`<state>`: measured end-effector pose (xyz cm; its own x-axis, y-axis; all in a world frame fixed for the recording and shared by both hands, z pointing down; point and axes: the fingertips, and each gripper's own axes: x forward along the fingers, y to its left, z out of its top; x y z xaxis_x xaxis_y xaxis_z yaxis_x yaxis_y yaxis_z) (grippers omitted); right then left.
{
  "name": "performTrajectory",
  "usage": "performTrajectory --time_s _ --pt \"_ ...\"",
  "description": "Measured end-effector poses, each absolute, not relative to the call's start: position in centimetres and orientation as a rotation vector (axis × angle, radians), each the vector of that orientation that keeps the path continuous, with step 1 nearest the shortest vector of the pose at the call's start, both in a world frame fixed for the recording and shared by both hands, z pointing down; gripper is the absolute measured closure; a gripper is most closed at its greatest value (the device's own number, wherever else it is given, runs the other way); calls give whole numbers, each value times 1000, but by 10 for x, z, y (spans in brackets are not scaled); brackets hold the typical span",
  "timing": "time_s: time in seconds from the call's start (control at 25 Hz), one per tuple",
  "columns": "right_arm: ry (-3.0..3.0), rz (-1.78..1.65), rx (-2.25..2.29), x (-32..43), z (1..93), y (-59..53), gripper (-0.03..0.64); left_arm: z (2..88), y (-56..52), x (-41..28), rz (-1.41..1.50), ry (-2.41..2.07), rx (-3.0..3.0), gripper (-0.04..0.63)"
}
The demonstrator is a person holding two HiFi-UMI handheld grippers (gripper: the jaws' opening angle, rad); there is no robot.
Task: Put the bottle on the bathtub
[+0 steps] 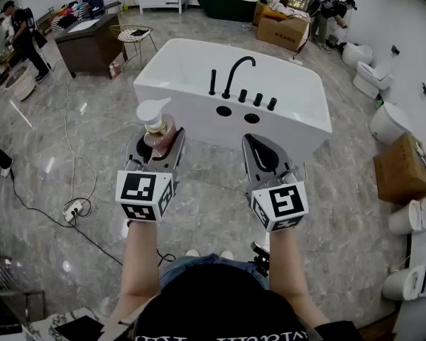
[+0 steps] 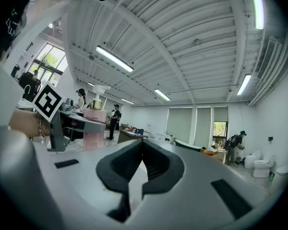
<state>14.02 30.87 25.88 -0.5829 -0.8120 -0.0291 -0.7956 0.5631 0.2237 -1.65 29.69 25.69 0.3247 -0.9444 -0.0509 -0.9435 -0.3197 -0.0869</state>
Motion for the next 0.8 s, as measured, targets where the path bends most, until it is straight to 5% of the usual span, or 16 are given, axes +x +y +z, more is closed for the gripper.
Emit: performTrajectory --time_s 0.8 --pt "-2610 -358 1445 97 276 267 601 280 256 -69 5 1707 -2540 373"
